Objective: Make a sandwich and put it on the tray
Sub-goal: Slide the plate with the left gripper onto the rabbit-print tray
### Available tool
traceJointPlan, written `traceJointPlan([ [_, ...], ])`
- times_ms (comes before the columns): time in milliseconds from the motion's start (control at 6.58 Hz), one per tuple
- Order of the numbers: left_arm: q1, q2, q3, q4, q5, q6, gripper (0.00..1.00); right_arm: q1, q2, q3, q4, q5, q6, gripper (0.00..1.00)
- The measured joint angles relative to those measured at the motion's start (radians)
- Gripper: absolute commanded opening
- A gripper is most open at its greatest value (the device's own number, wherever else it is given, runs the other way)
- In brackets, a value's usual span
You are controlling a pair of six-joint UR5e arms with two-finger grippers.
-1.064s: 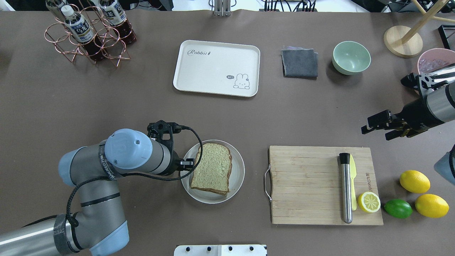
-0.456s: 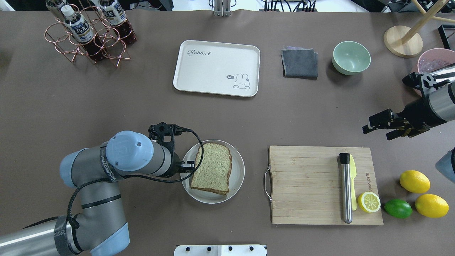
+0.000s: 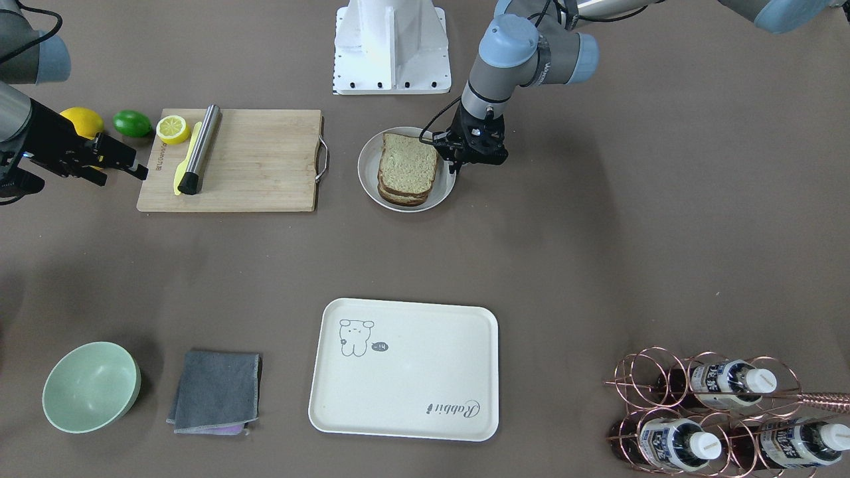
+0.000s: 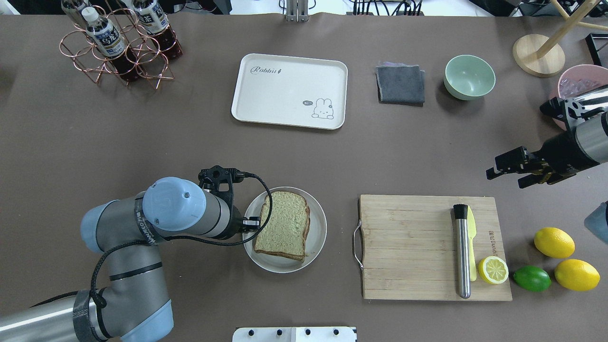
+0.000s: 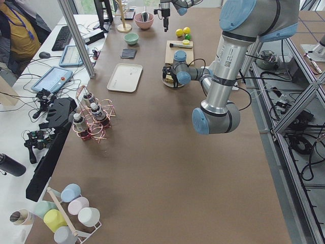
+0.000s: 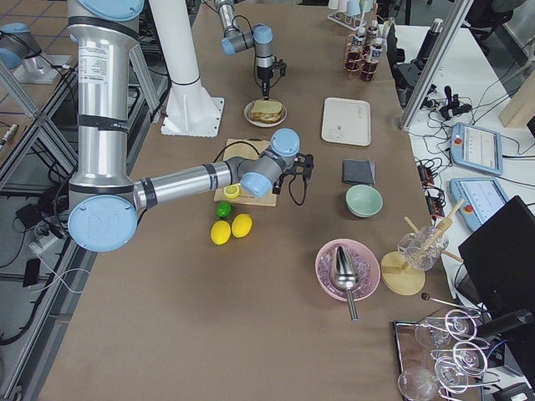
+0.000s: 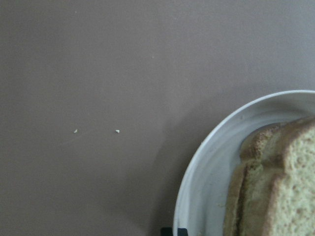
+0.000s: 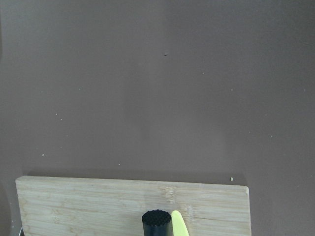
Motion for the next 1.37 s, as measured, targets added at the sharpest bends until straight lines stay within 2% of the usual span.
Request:
traceJointPlan([
  [456, -0.055, -0.003, -0.004, -0.070, -0.041, -0.012, 0.00, 0.023, -0.010, 0.019, 0.000, 0.036, 0.001, 1.00],
  [912, -0.175, -0.029, 0.050, -0.151, -0.180, -0.036, 0.00, 0.034, -0.010, 0.024, 0.000, 0.051, 0.002, 1.00],
  [1216, -0.297, -0.136, 0.200, -0.173, -0.306, -0.002, 0.00, 0.037, -0.009, 0.026, 0.000, 0.052, 0.002, 1.00],
  [1368, -0.346, -0.209, 0.319, -0.193, -0.339, 0.027, 0.00, 0.038, -0.008, 0.026, 0.000, 0.052, 0.002, 1.00],
])
